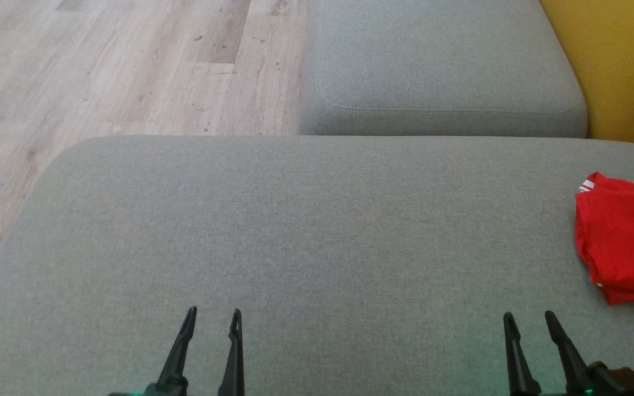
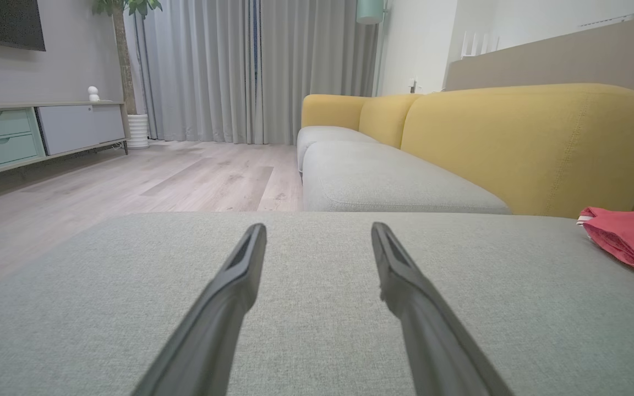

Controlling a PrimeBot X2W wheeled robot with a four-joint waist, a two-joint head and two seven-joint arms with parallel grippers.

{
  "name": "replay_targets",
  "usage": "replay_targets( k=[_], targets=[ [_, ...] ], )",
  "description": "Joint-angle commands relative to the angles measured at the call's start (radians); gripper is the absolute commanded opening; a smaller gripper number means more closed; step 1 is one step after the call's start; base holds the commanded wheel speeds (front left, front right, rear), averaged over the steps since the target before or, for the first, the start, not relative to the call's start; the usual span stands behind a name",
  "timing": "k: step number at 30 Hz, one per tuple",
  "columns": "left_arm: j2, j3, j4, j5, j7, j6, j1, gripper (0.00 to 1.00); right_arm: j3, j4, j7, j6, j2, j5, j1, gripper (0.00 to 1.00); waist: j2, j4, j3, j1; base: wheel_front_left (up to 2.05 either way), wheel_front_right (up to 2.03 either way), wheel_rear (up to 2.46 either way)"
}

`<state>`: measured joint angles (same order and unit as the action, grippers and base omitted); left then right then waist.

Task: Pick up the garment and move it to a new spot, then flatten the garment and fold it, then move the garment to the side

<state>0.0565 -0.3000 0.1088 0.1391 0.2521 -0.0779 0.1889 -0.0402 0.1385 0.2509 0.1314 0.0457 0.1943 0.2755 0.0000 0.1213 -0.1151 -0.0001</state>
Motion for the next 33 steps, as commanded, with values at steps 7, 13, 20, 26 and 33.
replay_targets(
  k=[7,13,20,26,33],
  targets=[
    [0.0,0.001,0.066,-0.007,-0.005,0.008,0.015,0.0,-0.002,0.054,-0.003,0.0,-0.001,0.002,0.006,0.0,0.0,-0.004,-0.003,0.0001,0.0,0.0,0.0],
    [0.004,0.012,0.084,0.055,-0.014,0.014,0.016,0.0,-0.001,0.076,-0.016,0.0,0.002,0.059,-0.007,0.0,0.0,-0.009,0.002,0.0001,0.0,0.0,0.0],
    [0.009,0.028,0.089,0.144,-0.029,0.026,-0.003,0.0,0.004,0.078,-0.033,0.0,0.005,0.142,-0.03,0.0,0.0,-0.015,0.009,0.0001,0.0,0.0,0.0],
    [0.012,0.042,0.094,0.219,-0.042,0.036,-0.019,0.0,0.009,0.08,-0.048,0.0,0.008,0.212,-0.048,0.0,0.0,-0.021,0.015,0.0001,0.0,0.0,0.0],
    [0.016,0.06,0.099,0.307,-0.058,0.048,-0.038,0.0,0.015,0.082,-0.066,0.0,0.01,0.294,-0.07,0.0,0.0,-0.028,0.021,0.0001,0.0,0.0,0.0]
  ],
)
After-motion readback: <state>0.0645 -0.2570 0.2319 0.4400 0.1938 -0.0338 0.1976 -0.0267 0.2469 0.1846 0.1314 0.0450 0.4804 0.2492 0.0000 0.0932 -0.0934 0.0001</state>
